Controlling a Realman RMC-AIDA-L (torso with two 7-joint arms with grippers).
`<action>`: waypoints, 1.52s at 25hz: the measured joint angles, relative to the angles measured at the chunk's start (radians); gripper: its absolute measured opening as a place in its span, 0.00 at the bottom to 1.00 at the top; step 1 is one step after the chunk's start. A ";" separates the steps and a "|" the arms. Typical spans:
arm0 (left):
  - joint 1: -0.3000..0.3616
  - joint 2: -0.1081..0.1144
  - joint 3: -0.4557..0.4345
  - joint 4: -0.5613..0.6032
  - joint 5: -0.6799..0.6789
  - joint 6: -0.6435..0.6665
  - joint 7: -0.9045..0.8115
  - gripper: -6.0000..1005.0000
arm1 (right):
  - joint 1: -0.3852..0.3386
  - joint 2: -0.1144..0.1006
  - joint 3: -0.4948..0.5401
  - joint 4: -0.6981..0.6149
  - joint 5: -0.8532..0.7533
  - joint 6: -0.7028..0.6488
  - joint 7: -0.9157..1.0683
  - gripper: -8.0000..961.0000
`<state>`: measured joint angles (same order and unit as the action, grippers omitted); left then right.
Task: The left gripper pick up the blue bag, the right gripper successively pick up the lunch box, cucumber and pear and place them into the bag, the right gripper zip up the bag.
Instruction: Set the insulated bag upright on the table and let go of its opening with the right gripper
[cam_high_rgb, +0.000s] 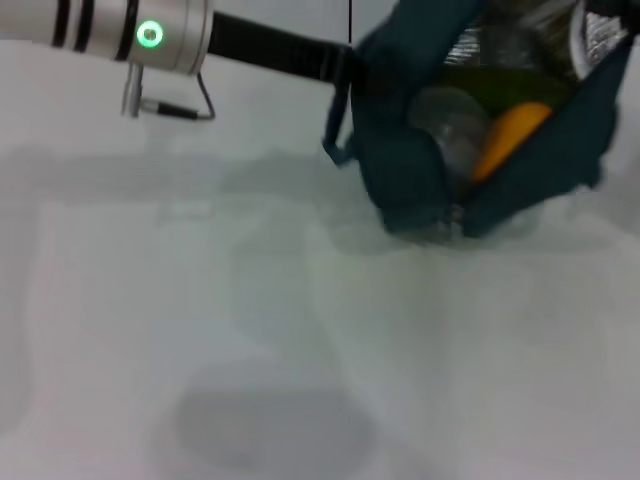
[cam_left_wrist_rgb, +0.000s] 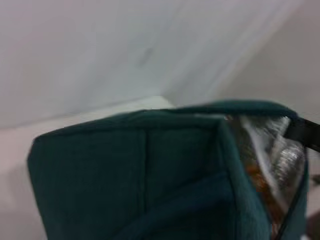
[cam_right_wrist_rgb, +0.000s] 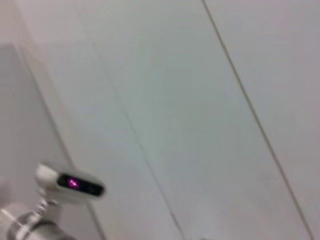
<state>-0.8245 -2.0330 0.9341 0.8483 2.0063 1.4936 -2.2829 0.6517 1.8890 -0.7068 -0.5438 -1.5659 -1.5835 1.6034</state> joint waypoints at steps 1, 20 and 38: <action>0.011 0.002 0.000 0.000 -0.029 0.044 -0.011 0.04 | 0.000 -0.006 0.006 0.000 0.002 -0.020 0.009 0.01; 0.092 -0.005 0.003 -0.170 -0.267 0.265 -0.019 0.05 | 0.009 -0.008 -0.027 0.012 0.008 -0.234 0.165 0.02; 0.118 -0.030 0.001 -0.224 -0.183 0.058 0.126 0.06 | 0.000 0.014 -0.077 0.130 -0.041 -0.126 0.108 0.03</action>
<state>-0.7063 -2.0631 0.9347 0.6238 1.8232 1.5514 -2.1568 0.6521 1.9035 -0.7835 -0.4135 -1.6064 -1.7098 1.7114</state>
